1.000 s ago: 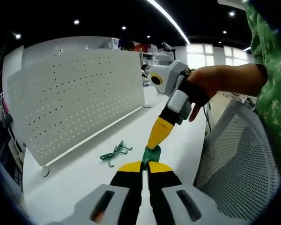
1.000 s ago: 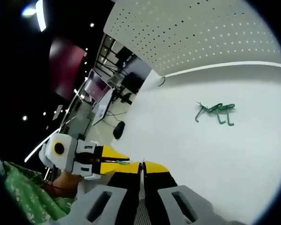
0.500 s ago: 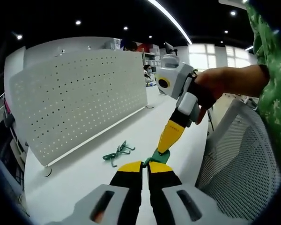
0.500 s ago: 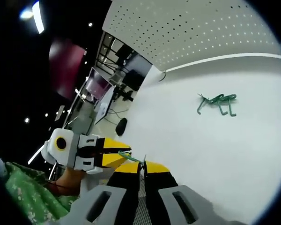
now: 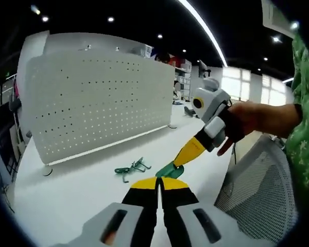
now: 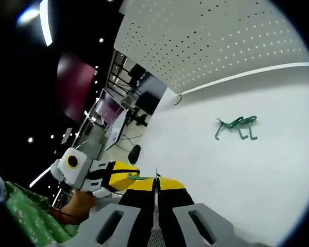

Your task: Insert the hook assembly into the mounting plate slot until the hook locks in place.

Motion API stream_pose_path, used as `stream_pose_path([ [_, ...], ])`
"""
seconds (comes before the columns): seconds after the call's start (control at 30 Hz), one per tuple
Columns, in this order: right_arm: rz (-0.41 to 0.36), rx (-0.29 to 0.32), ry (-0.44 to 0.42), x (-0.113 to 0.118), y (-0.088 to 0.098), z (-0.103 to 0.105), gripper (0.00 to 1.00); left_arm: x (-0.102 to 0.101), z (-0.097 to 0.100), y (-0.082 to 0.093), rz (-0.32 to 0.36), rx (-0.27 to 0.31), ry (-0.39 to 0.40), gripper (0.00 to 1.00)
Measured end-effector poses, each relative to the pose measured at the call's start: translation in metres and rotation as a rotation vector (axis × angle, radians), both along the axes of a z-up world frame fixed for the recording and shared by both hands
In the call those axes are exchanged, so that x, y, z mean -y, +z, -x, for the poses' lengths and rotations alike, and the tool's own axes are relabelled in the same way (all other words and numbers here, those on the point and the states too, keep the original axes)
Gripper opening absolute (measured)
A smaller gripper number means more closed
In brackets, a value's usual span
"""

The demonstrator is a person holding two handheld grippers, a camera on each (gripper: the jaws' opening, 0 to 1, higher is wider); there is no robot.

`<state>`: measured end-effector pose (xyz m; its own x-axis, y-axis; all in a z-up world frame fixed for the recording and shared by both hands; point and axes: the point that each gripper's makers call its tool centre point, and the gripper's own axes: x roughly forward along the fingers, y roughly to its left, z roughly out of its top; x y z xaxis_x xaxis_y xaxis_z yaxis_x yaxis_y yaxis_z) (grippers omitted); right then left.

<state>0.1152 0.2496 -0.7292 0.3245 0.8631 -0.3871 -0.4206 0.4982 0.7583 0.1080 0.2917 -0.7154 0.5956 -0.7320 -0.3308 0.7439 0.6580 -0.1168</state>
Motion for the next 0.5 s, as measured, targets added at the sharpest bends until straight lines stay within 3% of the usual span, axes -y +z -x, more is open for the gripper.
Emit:
stream_pose_path([
  [0.4, -0.022, 0.053, -0.037, 0.002, 0.009, -0.01, 0.0, 0.002, 0.004, 0.004, 0.11, -0.085, 0.011, 0.08],
  [0.5, -0.031, 0.076, -0.046, 0.002, 0.013, -0.012, 0.0, 0.004, 0.005, 0.006, 0.178, -0.127, 0.013, 0.07],
])
